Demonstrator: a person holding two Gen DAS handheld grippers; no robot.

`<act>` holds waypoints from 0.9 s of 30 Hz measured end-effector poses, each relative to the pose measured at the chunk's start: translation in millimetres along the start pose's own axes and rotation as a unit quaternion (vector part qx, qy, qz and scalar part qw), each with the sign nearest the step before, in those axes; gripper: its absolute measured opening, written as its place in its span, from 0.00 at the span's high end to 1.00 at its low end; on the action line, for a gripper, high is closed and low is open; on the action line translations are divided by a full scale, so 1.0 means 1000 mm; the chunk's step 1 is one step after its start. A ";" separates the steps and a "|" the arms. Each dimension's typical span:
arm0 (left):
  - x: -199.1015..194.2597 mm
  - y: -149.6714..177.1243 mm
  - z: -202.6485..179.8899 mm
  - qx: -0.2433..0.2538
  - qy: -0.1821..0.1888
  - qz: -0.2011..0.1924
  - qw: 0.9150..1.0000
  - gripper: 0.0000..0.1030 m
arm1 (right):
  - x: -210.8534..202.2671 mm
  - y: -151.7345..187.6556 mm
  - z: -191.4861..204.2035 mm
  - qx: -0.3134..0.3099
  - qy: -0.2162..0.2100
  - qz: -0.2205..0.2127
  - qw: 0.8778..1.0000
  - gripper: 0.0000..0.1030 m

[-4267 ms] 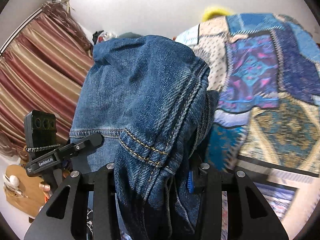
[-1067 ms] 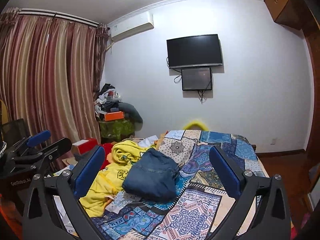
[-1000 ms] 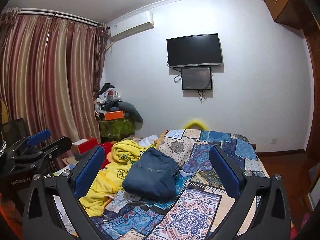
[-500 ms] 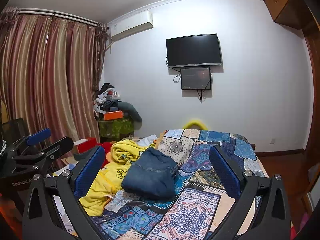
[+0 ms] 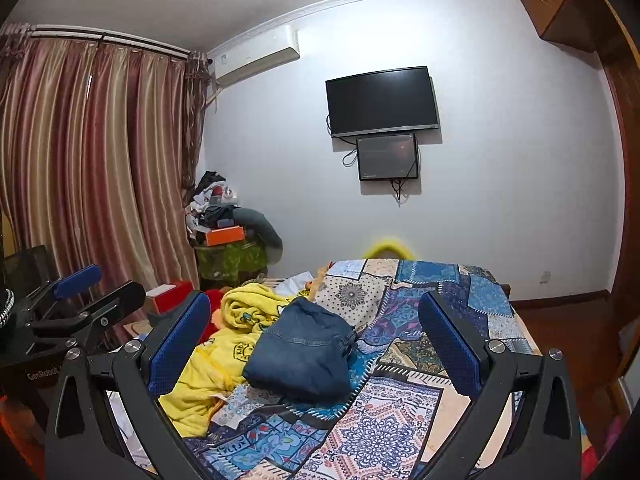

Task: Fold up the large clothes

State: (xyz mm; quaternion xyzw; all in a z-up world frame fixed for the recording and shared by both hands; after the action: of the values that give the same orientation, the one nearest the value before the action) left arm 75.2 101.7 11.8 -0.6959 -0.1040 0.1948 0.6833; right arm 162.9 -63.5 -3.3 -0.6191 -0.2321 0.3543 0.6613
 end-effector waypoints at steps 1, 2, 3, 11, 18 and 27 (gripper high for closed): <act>0.001 0.000 0.000 0.000 0.000 0.000 1.000 0.00 | 0.000 0.001 0.000 0.000 0.000 0.000 1.000 0.00; 0.001 0.000 0.000 0.001 0.001 0.000 1.000 0.00 | 0.000 0.001 0.000 0.001 0.000 -0.001 1.000 0.00; 0.001 0.000 0.000 0.001 0.001 0.001 1.000 0.00 | 0.000 0.000 0.000 0.001 0.000 -0.002 1.000 0.00; 0.003 0.000 0.003 -0.001 0.015 0.004 1.000 0.00 | 0.000 0.002 -0.001 0.000 0.006 -0.001 1.000 0.00; 0.005 -0.001 0.002 0.002 0.024 0.008 1.000 0.00 | 0.002 0.001 -0.002 0.001 0.011 -0.002 1.000 0.00; 0.006 -0.001 0.005 -0.003 0.035 0.015 0.999 0.00 | 0.003 0.002 -0.002 0.001 0.011 -0.001 1.000 0.00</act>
State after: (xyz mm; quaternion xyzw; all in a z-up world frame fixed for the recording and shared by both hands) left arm 79.1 108.8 12.1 -0.7055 -0.0703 0.1808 0.6816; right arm 166.0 -62.4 -5.9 -0.6221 -0.2252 0.3468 0.6649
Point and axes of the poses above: each gripper's, at about its wrist camera, not at the fingertips, and x roughly the way its jaws point, z to its left, y to its underside, the point moved 1 cm from there along x, roughly the way its jaws point, and after that the axes turned 12 degrees about -y, right-handed, at the moved point
